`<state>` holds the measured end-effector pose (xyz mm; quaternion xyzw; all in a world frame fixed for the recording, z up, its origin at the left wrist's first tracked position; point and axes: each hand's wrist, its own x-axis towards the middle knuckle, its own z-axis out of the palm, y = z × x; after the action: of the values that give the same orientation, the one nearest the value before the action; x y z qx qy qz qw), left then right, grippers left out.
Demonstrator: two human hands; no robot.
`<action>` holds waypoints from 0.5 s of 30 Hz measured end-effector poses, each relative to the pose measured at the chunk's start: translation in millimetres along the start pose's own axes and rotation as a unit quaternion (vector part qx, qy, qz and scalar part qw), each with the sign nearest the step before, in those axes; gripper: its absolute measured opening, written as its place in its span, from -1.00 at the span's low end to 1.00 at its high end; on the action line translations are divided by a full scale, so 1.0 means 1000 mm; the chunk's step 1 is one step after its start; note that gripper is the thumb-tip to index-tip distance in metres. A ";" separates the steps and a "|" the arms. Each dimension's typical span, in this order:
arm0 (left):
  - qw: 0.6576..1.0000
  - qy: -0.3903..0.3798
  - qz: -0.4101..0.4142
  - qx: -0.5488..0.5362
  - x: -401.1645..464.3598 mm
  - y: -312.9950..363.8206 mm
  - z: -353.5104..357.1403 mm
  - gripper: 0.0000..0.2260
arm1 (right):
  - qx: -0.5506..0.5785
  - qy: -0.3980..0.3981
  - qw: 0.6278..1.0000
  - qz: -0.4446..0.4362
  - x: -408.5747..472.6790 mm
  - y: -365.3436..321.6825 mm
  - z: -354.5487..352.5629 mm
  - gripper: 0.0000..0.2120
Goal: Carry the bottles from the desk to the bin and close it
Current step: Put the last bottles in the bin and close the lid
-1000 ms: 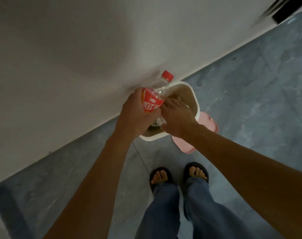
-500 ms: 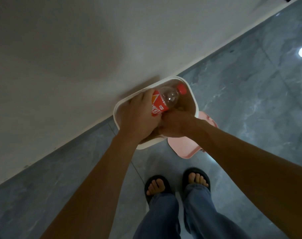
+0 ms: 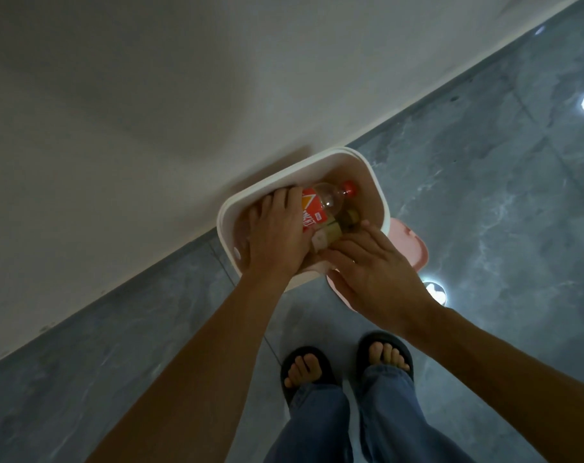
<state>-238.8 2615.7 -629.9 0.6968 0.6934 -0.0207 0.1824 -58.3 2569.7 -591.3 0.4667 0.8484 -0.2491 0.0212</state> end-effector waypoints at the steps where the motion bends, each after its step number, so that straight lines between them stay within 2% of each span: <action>1: 1.000 0.001 -0.002 0.000 0.000 0.000 0.001 -0.34 | -0.006 0.017 1.000 -0.005 -0.001 0.000 0.003 -0.69; 11: 1.000 0.010 0.015 -0.015 -0.008 -0.003 0.003 -0.42 | -0.024 0.047 0.998 -0.026 -0.002 0.005 0.014 -0.69; 15: 0.994 0.010 0.017 -0.105 -0.028 -0.001 -0.019 -0.46 | 0.002 0.028 1.000 0.001 -0.010 -0.006 0.002 -0.62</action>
<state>-245.0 2594.2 -604.4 0.6856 0.6817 0.0620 0.2476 -57.7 2558.1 -587.4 0.4741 0.8478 -0.2377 -0.0032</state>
